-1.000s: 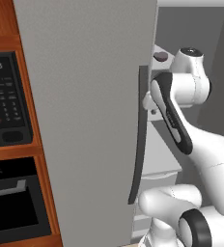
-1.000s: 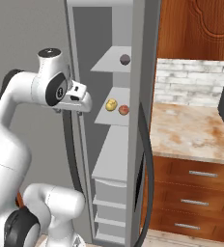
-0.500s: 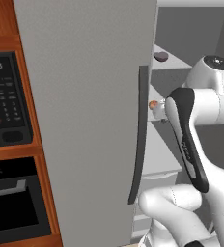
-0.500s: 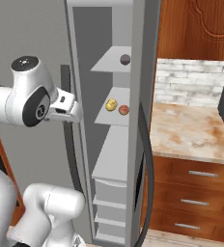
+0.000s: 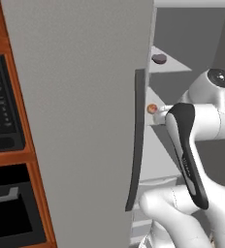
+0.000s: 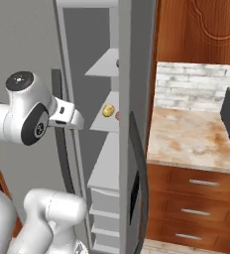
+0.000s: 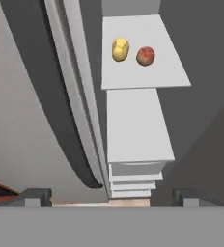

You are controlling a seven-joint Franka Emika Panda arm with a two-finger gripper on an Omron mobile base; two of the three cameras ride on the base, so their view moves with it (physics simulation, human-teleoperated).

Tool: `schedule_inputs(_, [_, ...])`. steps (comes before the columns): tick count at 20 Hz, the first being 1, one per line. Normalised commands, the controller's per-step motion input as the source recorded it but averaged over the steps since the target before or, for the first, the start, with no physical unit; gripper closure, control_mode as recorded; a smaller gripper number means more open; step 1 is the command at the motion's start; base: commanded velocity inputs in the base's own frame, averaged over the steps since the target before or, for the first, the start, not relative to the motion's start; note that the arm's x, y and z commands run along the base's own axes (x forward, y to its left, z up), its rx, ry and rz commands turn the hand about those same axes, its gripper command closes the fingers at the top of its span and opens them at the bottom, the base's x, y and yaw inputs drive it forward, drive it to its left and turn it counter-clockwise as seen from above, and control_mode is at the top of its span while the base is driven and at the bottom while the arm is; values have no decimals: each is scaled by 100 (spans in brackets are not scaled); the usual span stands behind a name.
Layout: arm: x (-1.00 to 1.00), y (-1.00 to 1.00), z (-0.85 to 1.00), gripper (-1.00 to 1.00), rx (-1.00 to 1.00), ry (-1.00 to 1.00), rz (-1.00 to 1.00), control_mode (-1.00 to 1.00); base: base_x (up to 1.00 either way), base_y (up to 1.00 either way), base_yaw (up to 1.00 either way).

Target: Take the peach, potato, and eggplant from the freezer and place them in the bowl on the counter.

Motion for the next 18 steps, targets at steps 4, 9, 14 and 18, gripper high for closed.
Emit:
schedule_inputs(4, [0,0,0,-100,0,0,0,100,84,-70,0])
schedule_inputs(9, [0,0,0,-100,0,0,0,100,100,3,0])
schedule_inputs(14, [0,0,0,-100,0,0,0,100,61,55,-32])
schedule_inputs(18, [0,0,0,-100,0,0,0,100,56,55,-45])
